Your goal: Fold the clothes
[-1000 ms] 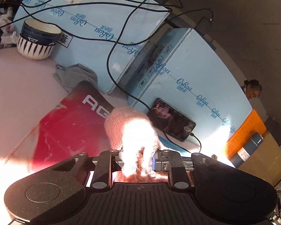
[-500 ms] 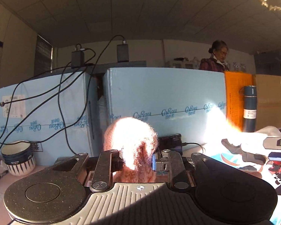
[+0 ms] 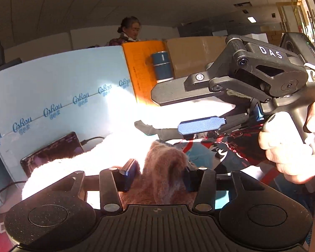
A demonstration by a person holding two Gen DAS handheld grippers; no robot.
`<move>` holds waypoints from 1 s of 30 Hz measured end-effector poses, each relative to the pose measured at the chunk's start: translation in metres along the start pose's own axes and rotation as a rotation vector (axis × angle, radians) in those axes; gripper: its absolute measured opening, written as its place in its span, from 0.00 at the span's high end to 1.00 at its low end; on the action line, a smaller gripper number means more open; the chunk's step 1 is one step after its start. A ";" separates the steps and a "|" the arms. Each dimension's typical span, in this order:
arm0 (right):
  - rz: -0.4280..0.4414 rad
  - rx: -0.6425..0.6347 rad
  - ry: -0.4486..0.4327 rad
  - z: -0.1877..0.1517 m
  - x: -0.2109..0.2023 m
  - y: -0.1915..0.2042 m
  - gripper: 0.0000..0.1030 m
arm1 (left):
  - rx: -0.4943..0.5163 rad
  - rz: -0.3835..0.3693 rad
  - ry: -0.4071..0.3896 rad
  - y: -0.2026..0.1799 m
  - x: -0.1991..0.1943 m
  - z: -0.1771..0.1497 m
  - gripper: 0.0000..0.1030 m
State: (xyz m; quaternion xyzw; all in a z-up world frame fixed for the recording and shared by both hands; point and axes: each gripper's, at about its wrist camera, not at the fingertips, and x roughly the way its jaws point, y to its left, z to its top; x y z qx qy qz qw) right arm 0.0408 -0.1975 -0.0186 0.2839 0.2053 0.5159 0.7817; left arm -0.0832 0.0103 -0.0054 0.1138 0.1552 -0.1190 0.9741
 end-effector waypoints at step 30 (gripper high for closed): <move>-0.393 0.097 0.055 0.001 0.018 0.009 0.86 | -0.599 0.116 -0.025 0.143 -0.027 -0.045 0.05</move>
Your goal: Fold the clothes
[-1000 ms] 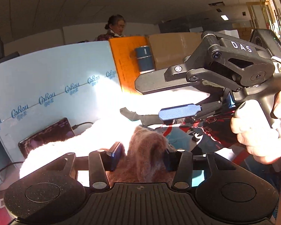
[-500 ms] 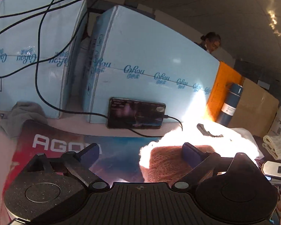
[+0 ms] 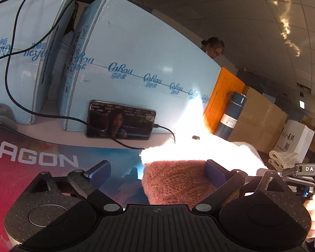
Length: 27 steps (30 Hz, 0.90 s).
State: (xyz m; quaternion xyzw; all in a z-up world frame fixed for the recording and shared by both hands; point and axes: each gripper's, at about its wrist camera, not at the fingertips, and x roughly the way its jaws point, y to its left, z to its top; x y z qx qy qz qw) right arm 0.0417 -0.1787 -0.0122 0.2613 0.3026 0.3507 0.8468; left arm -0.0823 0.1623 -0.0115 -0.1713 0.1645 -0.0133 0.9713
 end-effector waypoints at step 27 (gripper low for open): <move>-0.093 -0.041 0.022 -0.016 0.018 -0.009 0.18 | -0.309 0.131 0.113 0.019 0.008 -0.003 0.00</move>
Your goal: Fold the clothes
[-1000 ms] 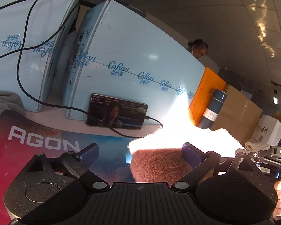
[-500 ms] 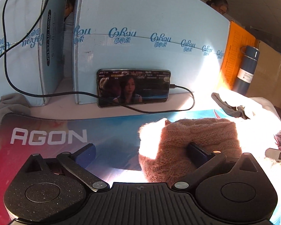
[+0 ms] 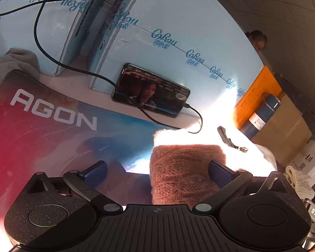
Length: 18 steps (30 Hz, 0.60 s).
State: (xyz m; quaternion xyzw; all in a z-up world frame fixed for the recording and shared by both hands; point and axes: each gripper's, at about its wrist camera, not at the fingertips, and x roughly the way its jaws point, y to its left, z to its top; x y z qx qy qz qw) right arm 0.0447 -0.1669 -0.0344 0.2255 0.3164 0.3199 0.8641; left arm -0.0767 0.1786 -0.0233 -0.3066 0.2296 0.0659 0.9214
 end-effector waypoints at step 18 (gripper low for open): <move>0.068 -0.006 0.041 -0.006 0.005 0.035 0.61 | 0.019 -0.143 0.021 -0.014 -0.001 -0.019 0.48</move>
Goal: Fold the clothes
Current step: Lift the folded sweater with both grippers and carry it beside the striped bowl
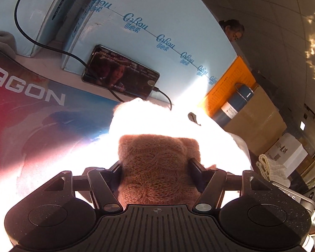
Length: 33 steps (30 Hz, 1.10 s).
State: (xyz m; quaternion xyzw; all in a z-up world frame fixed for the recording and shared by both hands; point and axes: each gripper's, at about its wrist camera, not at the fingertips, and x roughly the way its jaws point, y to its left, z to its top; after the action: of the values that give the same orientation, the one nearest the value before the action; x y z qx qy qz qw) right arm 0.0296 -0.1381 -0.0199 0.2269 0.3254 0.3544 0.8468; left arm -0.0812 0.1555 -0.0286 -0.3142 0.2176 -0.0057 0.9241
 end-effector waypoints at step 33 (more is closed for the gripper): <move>0.399 -0.172 0.241 -0.018 0.188 0.197 0.62 | -0.265 0.392 -0.491 0.128 -0.143 0.046 0.60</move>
State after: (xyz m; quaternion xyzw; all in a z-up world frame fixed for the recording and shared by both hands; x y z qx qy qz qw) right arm 0.0286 0.1324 0.0152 0.1700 0.3415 0.5656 0.7311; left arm -0.2084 0.3060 -0.0135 -0.3757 0.0437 0.2762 0.8835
